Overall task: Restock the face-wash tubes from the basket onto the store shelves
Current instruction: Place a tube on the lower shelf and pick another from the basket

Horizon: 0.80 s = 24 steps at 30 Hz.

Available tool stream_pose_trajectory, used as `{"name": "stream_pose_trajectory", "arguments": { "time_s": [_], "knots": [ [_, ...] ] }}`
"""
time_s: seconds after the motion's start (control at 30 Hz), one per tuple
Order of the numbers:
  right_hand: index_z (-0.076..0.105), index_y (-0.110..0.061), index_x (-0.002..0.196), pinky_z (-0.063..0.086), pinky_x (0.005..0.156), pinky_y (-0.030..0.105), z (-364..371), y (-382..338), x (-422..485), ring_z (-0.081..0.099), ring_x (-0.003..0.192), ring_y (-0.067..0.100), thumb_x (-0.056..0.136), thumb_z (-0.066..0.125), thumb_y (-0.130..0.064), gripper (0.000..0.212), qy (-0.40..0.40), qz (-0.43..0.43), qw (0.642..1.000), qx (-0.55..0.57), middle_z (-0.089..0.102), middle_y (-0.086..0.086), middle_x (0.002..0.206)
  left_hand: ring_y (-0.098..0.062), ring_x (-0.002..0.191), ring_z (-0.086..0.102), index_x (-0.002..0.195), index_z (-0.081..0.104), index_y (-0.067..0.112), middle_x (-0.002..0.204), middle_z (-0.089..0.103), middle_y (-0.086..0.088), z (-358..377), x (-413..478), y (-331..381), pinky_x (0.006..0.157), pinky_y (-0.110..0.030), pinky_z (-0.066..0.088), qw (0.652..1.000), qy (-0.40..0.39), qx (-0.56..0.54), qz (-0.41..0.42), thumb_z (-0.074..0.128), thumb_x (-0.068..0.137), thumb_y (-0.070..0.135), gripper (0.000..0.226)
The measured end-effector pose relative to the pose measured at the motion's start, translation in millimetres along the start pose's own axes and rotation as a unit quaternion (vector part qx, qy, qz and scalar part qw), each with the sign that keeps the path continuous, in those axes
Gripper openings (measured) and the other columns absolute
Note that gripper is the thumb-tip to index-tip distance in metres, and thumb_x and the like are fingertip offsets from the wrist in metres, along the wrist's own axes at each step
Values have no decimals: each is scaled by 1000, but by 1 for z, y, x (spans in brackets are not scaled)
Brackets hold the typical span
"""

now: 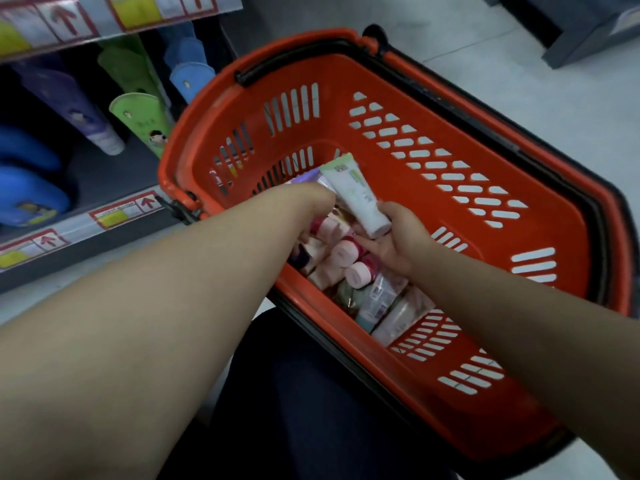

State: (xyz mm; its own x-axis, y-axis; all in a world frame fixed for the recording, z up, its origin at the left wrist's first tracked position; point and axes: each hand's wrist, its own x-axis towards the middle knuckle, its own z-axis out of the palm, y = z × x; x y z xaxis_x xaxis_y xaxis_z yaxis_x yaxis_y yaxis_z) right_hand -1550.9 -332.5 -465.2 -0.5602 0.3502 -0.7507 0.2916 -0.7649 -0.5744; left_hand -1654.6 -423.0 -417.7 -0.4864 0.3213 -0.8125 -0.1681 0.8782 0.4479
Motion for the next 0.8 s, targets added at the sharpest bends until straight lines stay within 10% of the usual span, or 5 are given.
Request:
{"name": "stream_pose_trajectory", "arguments": {
  "time_s": [0.13,0.33,0.5,0.8],
  "knots": [
    [49,-6,126,57,52,29,15,-7,-17,64,86,25,98,40,-15,30,-74,31,996,-50,61,15,109,-15,73,57,107,53,16,87,60,0,3,-14,1,78,-41,44,979,-9,-201,12,31,102,15,23],
    [53,-8,129,52,88,38,44,-24,-30,63,93,20,96,47,-17,35,-81,-36,980,-180,66,8,105,-14,83,58,123,53,15,88,61,1,-17,-33,-13,78,-36,50,943,-22,-325,63,40,101,13,26],
    [60,-5,112,58,65,27,73,-35,-52,66,86,19,93,56,-15,22,-123,-75,967,-209,67,13,102,-15,82,57,110,58,13,86,61,-3,-45,-55,-22,89,-36,49,920,-16,-376,112,44,95,5,22],
    [55,-9,115,55,69,29,154,-58,-118,65,80,13,93,50,-9,23,-232,-150,921,-276,66,4,90,-5,49,64,100,60,12,57,68,3,-111,-139,-41,54,-22,56,874,31,-439,208,50,95,13,11]
  ]
}}
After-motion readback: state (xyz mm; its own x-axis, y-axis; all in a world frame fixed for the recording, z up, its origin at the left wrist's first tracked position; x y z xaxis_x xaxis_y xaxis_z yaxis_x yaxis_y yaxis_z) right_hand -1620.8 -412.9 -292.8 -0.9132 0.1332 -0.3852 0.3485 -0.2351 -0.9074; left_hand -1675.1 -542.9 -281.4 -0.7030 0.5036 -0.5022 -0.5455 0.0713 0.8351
